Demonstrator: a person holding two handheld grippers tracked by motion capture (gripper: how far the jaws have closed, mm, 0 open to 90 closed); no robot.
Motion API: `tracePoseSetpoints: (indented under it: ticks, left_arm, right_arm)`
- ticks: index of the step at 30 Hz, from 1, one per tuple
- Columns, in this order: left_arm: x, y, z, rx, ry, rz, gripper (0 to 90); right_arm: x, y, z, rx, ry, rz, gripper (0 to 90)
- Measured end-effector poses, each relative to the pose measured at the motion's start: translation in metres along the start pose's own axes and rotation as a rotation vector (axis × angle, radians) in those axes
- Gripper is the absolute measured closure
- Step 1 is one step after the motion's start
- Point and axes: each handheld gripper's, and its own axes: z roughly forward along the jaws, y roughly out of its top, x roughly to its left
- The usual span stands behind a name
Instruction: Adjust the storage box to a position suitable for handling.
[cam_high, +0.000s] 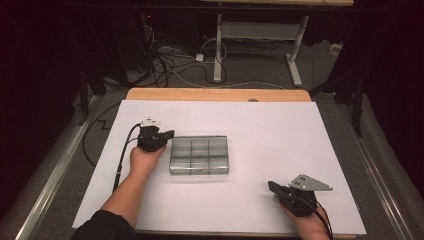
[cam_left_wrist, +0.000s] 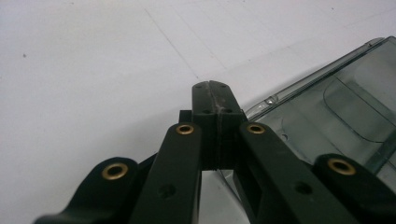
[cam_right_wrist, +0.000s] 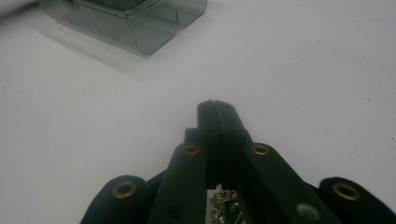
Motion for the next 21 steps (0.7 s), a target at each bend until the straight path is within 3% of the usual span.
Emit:
tracePoseSetpoints:
  ticks: [10,14,21]
  left_arm:
    - [-0.003,-0.001,0.000,0.010,0.018,0.007,87.8]
    - [-0.006,-0.001,-0.002,0.024,0.022,0.033,87.8]
    - [-0.028,-0.008,-0.005,0.023,0.018,0.041,87.8]
  right_arm:
    - [0.001,0.000,0.000,0.003,0.001,-0.003,90.0]
    - [0.001,0.000,0.000,0.004,0.001,0.002,90.0]
    - [0.001,0.001,0.000,0.001,0.003,0.001,90.0]
